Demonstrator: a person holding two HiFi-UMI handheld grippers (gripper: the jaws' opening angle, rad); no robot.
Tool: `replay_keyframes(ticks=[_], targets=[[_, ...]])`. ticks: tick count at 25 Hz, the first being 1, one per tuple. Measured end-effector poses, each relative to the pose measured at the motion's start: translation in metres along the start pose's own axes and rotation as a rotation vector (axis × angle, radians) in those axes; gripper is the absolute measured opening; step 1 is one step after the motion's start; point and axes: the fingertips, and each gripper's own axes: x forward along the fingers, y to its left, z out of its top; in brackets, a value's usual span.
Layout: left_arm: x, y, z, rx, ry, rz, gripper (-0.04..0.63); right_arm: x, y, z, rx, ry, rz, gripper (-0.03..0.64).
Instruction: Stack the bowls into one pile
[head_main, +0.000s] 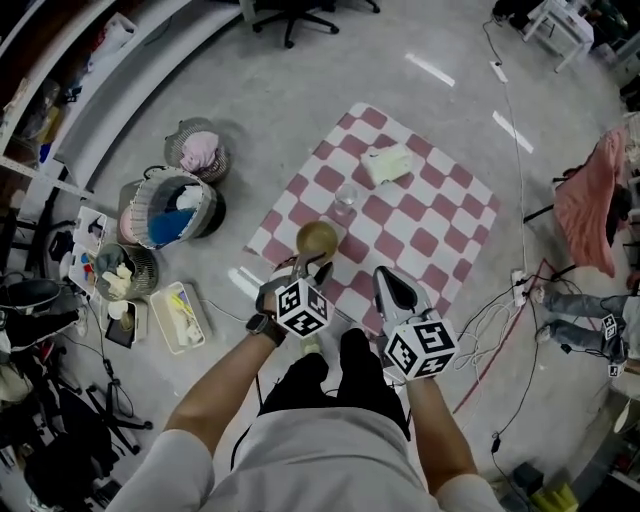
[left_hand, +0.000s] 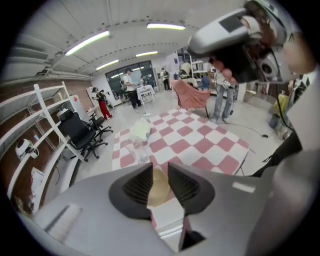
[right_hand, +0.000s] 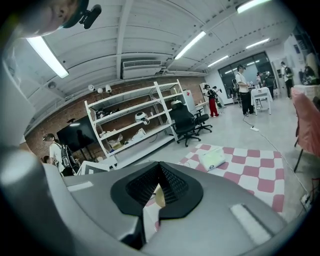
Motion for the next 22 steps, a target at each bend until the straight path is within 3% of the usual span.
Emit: replay_keyframes(ticks=[8,10,22], targets=[[-0.072,0.016,0.06,-0.15,-0.217,0.055,0.042,-0.009,0.026,0.026,-0.014,-0.06,-0.009,0.011],[-0.091,0.018,0.074,-0.175,-0.272,0.066,0.006,-0.013,0.034,0.034,-0.029,-0.078,-0.006,0.011],[-0.193,0.042,0.138,-0.313,-0.518,0.082,0.006,-0.033,0.077,0.088,-0.116,-0.187,0.004,0.011]])
